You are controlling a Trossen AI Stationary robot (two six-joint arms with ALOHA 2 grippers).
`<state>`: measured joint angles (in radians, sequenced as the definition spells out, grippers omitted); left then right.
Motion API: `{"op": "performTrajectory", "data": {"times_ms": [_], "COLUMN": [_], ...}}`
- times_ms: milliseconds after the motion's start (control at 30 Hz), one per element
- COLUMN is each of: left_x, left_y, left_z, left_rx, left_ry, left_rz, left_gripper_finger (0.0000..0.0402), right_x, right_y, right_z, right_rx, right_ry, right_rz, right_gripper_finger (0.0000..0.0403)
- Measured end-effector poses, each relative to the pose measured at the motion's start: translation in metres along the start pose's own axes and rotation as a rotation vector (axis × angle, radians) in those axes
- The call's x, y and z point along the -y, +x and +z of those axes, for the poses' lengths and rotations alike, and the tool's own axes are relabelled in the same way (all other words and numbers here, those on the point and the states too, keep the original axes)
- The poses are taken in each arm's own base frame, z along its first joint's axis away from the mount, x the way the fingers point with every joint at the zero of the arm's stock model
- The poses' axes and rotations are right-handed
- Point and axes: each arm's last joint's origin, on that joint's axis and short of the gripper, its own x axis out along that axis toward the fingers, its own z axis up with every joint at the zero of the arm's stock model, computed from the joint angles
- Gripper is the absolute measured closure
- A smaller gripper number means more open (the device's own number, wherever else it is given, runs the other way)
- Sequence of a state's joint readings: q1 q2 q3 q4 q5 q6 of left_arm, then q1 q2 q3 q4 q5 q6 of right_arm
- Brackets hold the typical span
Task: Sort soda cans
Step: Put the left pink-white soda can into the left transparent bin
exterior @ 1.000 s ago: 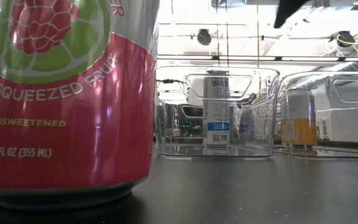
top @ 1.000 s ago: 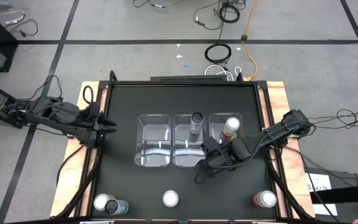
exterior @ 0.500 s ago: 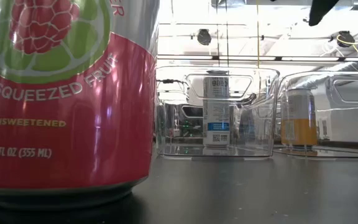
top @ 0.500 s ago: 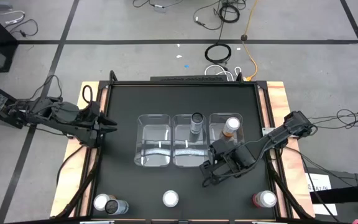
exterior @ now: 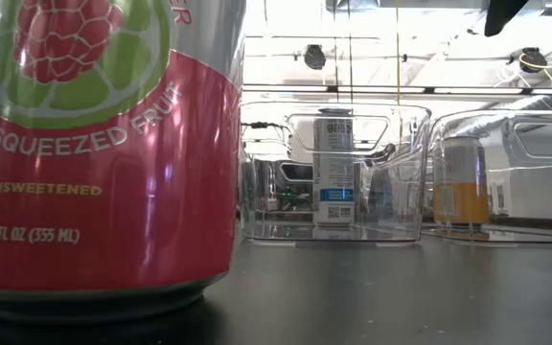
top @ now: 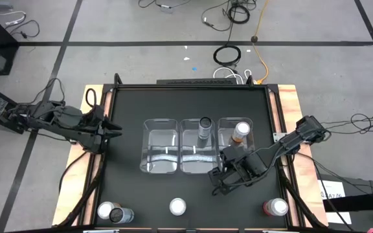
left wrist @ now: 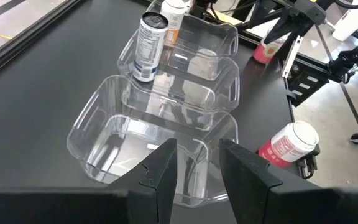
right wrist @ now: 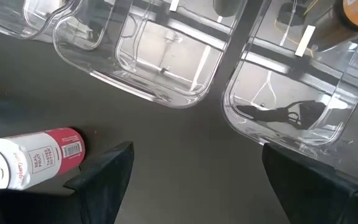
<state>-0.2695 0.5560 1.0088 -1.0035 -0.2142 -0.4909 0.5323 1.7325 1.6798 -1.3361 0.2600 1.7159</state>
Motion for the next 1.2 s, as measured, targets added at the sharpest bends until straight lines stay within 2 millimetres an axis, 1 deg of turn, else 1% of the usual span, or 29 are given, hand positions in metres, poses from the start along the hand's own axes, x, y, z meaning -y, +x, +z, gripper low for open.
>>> {"op": "performTrajectory", "data": {"times_ms": [400, 700, 833, 1033, 1100, 1200], "left_x": [0.001, 0.006, 0.008, 0.011, 0.011, 0.011], "left_y": [0.003, 0.017, 0.023, 0.031, 0.033, 0.035], "left_z": [0.001, 0.003, 0.005, 0.008, 0.008, 0.008], "left_rx": [-0.009, -0.056, -0.077, -0.064, -0.068, -0.074], "left_ry": [0.003, 0.014, 0.033, 0.059, 0.059, 0.060], "left_rz": [0.008, 0.032, 0.044, 0.088, 0.099, 0.100], "left_gripper_finger": [0.0273, 0.0270, 0.0244, 0.0181, 0.0169, 0.0163], "right_x": [0.000, 0.000, 0.000, -0.001, -0.001, -0.001], "right_y": [0.000, 0.000, 0.000, 0.000, 0.000, 0.000], "right_z": [0.000, 0.002, 0.002, 0.002, 0.001, 0.001], "right_rx": [0.011, 0.057, 0.057, 0.056, 0.056, 0.055], "right_ry": [-0.055, -0.060, -0.058, -0.052, -0.051, -0.050], "right_rz": [0.001, 0.006, 0.006, 0.014, 0.014, 0.015], "right_gripper_finger": [0.0055, 0.0055, 0.0055, 0.0055, 0.0055, 0.0055]}}
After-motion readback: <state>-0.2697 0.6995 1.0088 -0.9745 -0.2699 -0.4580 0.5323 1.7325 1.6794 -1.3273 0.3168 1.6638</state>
